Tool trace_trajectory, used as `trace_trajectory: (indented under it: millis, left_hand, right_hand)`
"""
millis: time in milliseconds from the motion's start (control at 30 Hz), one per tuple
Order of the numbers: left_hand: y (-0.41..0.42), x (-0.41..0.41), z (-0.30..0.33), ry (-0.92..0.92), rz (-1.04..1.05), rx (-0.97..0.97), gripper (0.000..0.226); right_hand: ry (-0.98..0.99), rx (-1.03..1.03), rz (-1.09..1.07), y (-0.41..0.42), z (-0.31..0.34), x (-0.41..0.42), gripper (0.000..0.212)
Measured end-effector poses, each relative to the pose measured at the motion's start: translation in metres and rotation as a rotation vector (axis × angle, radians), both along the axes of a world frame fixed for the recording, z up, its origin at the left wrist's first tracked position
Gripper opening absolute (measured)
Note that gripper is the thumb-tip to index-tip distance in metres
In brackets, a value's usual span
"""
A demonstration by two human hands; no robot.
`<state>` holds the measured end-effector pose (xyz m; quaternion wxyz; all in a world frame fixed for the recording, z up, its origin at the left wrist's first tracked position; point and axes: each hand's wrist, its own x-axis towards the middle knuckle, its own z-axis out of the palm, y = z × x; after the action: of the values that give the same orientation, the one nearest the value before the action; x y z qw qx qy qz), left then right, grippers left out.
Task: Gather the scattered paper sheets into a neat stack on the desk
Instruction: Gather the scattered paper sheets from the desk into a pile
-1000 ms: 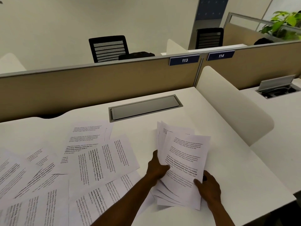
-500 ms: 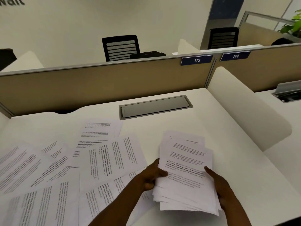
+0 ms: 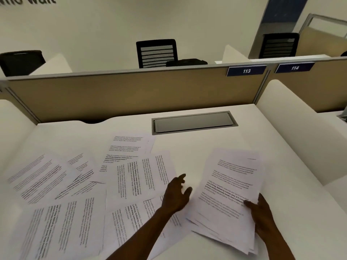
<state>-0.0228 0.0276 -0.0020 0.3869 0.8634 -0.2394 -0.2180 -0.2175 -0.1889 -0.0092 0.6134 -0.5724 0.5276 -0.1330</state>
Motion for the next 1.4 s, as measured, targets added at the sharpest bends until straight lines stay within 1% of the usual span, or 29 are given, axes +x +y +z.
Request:
trace_trajectory:
  millis: [33, 67, 133, 200, 233, 333, 400, 433, 467, 500, 533, 567, 600, 667, 700, 733, 767, 833, 900, 1067, 1133, 1200, 1267, 1333, 1400]
  left_hand:
    - [0.011, 0.008, -0.005, -0.132, 0.014, 0.024, 0.062]
    - [0.024, 0.017, -0.011, -0.219, 0.015, 0.077, 0.063]
    - [0.050, 0.032, -0.020, -0.305, -0.007, 0.251, 0.069]
    - [0.074, 0.038, -0.027, -0.334, -0.038, 0.424, 0.076]
    - [0.084, 0.038, -0.031, -0.329, -0.054, 0.478, 0.078]
    - [0.100, 0.031, -0.039, -0.283, -0.072, 0.503, 0.077]
    - [0.101, 0.025, -0.038, -0.285, -0.074, 0.521, 0.075]
    - [0.100, 0.023, -0.036, -0.292, -0.069, 0.524, 0.074]
    - [0.099, 0.020, -0.035, -0.298, -0.060, 0.521, 0.073]
    - [0.098, 0.018, -0.033, -0.302, -0.054, 0.515, 0.072]
    - [0.097, 0.015, -0.032, -0.304, -0.055, 0.505, 0.070]
    - [0.096, 0.012, -0.031, -0.309, -0.064, 0.496, 0.069]
    - [0.096, 0.010, -0.030, -0.320, -0.078, 0.493, 0.068]
    - [0.097, 0.006, -0.029, -0.335, -0.100, 0.488, 0.066]
    - [0.098, 0.004, -0.028, -0.335, -0.104, 0.483, 0.065]
    - [0.100, 0.003, -0.029, -0.334, -0.106, 0.477, 0.065]
    - [0.102, 0.001, -0.029, -0.332, -0.109, 0.472, 0.065]
    - [0.107, -0.004, -0.028, -0.336, -0.115, 0.462, 0.063]
    - [0.112, -0.010, -0.029, -0.360, -0.122, 0.437, 0.060]
    - [0.122, -0.017, -0.025, -0.339, -0.198, 0.314, 0.049]
    - [0.126, -0.012, -0.025, -0.325, -0.162, 0.231, 0.047]
    - [0.132, 0.003, -0.030, -0.392, -0.057, 0.186, 0.049]
    - [0.141, 0.022, -0.030, -0.422, -0.011, 0.258, 0.060]
    - [0.149, 0.036, -0.029, -0.356, -0.067, 0.398, 0.069]
    - [0.155, 0.037, -0.026, -0.336, -0.135, 0.507, 0.069]
  right_hand:
    - [0.007, -0.028, 0.000, -0.006, -0.001, -0.001, 0.054]
    - [0.030, -0.067, 0.019, -0.012, -0.002, -0.002, 0.055]
    - [0.105, -0.157, 0.074, -0.021, -0.004, -0.002, 0.057]
    - [0.205, -0.253, 0.100, -0.021, -0.003, -0.001, 0.059]
    - [0.260, -0.324, 0.085, -0.019, -0.003, 0.001, 0.061]
    - [0.428, -0.645, -0.038, -0.002, 0.004, 0.010, 0.073]
    - [0.403, -0.822, -0.034, 0.023, 0.012, 0.019, 0.069]
    - [0.342, -0.853, 0.027, 0.040, 0.015, 0.025, 0.062]
    - [0.273, -0.825, 0.115, 0.061, 0.020, 0.030, 0.054]
    - [0.202, -0.748, 0.217, 0.080, 0.023, 0.036, 0.045]
    - [0.169, -0.651, 0.337, 0.100, 0.026, 0.040, 0.040]
    - [0.166, -0.581, 0.457, 0.117, 0.025, 0.044, 0.042]
    - [0.188, -0.545, 0.568, 0.132, 0.024, 0.047, 0.051]
    - [0.265, -0.574, 0.792, 0.154, 0.015, 0.051, 0.085]
    - [0.327, -0.624, 0.922, 0.161, 0.011, 0.053, 0.102]
    - [0.398, -0.678, 1.035, 0.167, 0.009, 0.054, 0.112]
    - [0.452, -0.726, 1.110, 0.171, 0.008, 0.055, 0.118]
    - [0.474, -0.779, 1.114, 0.173, 0.007, 0.055, 0.120]
    - [0.451, -0.791, 1.055, 0.173, 0.004, 0.055, 0.119]
    - [0.382, -0.824, 0.977, 0.176, -0.006, 0.054, 0.115]
    - [0.344, -0.837, 0.948, 0.178, -0.009, 0.053, 0.111]
    - [0.308, -0.858, 0.948, 0.181, -0.011, 0.052, 0.105]
    - [0.269, -0.873, 0.977, 0.186, -0.011, 0.051, 0.101]
    - [0.258, -0.889, 1.008, 0.192, -0.013, 0.051, 0.101]
    - [0.274, -0.895, 1.018, 0.197, -0.017, 0.052, 0.104]
